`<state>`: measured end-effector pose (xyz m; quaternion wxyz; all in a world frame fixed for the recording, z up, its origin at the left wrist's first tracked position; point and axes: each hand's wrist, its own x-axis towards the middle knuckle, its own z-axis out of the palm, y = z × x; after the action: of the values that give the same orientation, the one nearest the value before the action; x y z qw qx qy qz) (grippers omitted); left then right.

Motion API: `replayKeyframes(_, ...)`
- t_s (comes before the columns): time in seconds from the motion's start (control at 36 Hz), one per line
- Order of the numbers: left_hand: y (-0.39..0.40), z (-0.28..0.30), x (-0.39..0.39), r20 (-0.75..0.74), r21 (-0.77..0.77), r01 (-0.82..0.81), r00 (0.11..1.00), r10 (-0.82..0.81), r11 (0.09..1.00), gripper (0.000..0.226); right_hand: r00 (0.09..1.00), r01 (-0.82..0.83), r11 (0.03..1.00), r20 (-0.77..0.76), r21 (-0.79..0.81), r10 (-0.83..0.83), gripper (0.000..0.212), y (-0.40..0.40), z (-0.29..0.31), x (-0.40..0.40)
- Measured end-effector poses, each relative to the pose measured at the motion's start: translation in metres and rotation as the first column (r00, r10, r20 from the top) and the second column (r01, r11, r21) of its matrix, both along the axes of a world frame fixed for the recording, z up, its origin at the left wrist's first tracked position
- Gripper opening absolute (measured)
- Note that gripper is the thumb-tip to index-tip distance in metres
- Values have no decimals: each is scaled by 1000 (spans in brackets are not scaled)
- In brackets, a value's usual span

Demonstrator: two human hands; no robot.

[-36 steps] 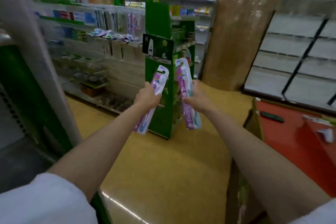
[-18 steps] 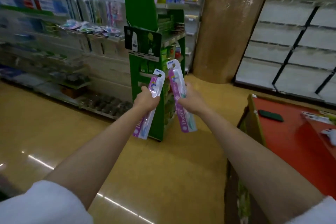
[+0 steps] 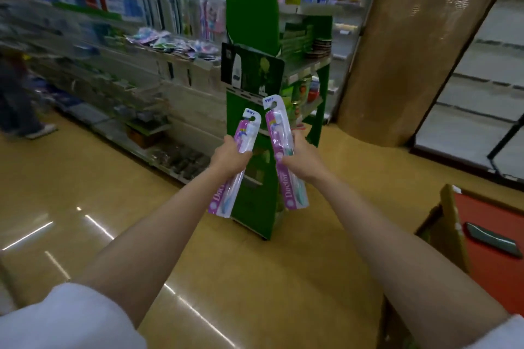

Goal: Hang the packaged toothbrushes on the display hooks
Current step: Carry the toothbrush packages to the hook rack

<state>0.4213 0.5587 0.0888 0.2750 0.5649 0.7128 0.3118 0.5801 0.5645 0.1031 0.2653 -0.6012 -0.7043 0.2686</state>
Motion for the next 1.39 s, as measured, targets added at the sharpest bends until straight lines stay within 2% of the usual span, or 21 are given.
replayKeyframes(0.11, 40, 0, -15, 0, 2, -34, 999, 34, 999, 47, 999, -33, 999, 31, 6, 33, 46, 42, 0, -15)
replayKeyframes(0.42, 152, 0, -77, 23, -2, -63, 998, 63, 998, 47, 998, -63, 998, -20, 9, 63, 46, 152, 3, -73)
replayKeyframes(0.58, 203, -5, -112, 78, -2, -112, 991, 112, 994, 48, 996, -84, 996, 14, -35, 85, 49, 205, -5, -108)
replayKeyframes(0.69, 236, -11, -130, 101, -3, -137, 985, 136, 991, 47, 994, -101, 992, -50, -75, 97, 50, 249, -9, -131)
replayKeyframes(0.81, 270, -14, -154, 109, -10, -187, 976, 187, 982, 48, 989, -145, 987, -25, -70, 143, 49, 291, -14, -154)
replayKeyframes(0.97, 326, 5, -198, 94, 2, -264, 960, 263, 964, 53, 979, -199, 979, -50, -30, 198, 57, 360, 5, -190)
replayKeyframes(1.14, 365, 7, -227, 127, 9, -298, 947, 295, 954, 56, 960, -272, 962, -70, -22, 270, 52, 410, 11, -229)
replayKeyframes(1.22, 385, 3, -248, 124, -1, -315, 942, 312, 949, 58, 959, -281, 960, -18, -4, 281, 47, 429, 8, -252)
replayKeyframes(1.33, 414, 3, -283, 105, -14, -312, 944, 312, 950, 56, 956, -289, 956, -68, -56, 285, 59, 457, 3, -286)
replayKeyframes(1.39, 428, 4, -303, 84, 0, -307, 948, 306, 952, 54, 956, -287, 956, -74, -64, 283, 52, 472, 2, -305)
